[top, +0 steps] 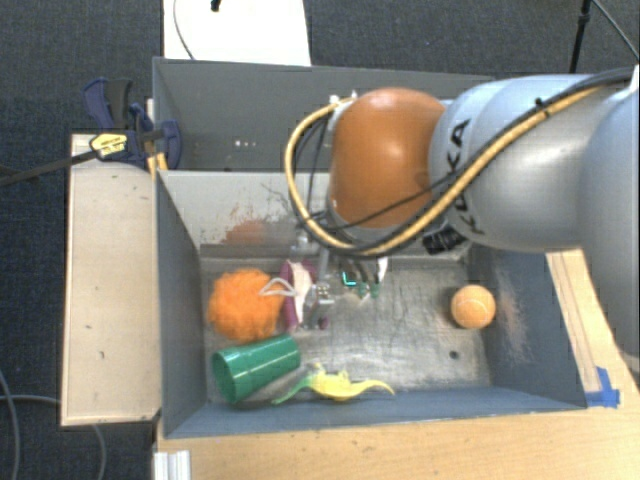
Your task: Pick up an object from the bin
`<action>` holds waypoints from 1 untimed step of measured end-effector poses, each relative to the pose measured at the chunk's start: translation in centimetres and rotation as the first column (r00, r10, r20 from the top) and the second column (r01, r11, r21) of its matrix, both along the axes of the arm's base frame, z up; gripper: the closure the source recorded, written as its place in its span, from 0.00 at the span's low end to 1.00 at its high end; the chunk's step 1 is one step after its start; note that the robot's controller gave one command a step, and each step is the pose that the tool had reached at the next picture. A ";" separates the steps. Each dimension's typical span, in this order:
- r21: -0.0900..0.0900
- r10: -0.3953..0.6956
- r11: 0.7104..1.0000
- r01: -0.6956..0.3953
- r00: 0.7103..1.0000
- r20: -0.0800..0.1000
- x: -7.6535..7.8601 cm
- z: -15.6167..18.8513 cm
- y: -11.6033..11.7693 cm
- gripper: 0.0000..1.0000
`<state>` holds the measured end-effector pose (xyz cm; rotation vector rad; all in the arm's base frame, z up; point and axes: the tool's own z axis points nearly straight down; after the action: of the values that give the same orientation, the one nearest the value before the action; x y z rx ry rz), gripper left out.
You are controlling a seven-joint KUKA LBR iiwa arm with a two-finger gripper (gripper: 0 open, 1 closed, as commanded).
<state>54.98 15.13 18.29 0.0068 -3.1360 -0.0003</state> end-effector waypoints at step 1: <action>0.001 -0.004 1.000 0.004 1.000 0.008 0.2 0.5 -0.1 0.00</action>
Offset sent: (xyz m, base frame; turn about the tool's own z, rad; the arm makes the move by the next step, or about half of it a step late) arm -0.0712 0.0855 -0.1129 -0.2854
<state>55.17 15.04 18.76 0.0000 -3.1440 -0.0021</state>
